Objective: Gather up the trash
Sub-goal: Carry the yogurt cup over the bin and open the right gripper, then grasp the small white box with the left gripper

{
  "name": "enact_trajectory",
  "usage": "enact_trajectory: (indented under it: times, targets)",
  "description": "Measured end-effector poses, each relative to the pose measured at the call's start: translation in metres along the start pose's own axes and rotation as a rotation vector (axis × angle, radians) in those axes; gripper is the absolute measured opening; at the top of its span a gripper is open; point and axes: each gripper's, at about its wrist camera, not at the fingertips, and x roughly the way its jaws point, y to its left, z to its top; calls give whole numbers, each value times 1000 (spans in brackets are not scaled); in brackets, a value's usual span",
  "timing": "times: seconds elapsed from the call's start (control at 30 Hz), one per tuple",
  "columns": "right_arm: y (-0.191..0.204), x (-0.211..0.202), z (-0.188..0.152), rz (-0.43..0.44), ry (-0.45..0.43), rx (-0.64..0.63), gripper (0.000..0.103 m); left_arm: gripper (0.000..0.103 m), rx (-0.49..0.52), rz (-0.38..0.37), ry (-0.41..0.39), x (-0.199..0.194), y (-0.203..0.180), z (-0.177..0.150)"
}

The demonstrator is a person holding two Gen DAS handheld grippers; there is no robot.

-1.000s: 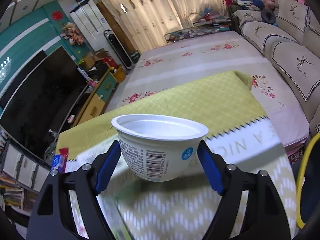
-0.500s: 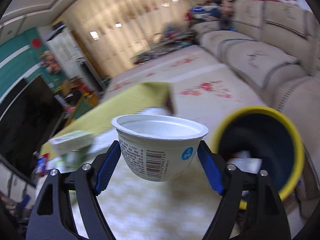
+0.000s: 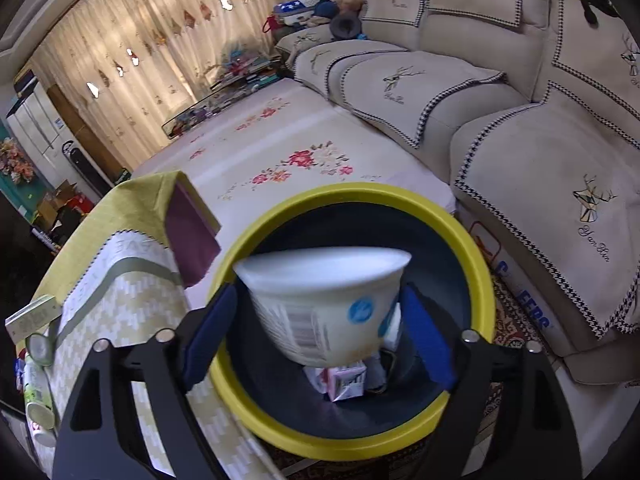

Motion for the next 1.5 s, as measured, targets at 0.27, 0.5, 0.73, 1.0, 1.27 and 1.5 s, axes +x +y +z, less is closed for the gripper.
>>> enact_trajectory:
  times: [0.27,0.5,0.73,1.0,1.27,1.5]
  targets:
    - [23,-22,-21,51,-76,-17,80,98,34,-10,9,13,-8,12]
    - [65,-41,-44,50,-201,-141,80,98,21,-38,34,35,-9,35]
    - [76,-46,-49,19,-252,-182,82,98,36,-110,67,72,-12,78]
    - [73,-41,-48,27,-226,-169,82,98,87,-97,154,133,-16,110]
    - [74,-32,-45,32,-177,-172,83,98,140,-108,215,172,-19,116]
    - [75,-30,-44,28,-158,-177,83,86,205,-95,222,181,-29,117]
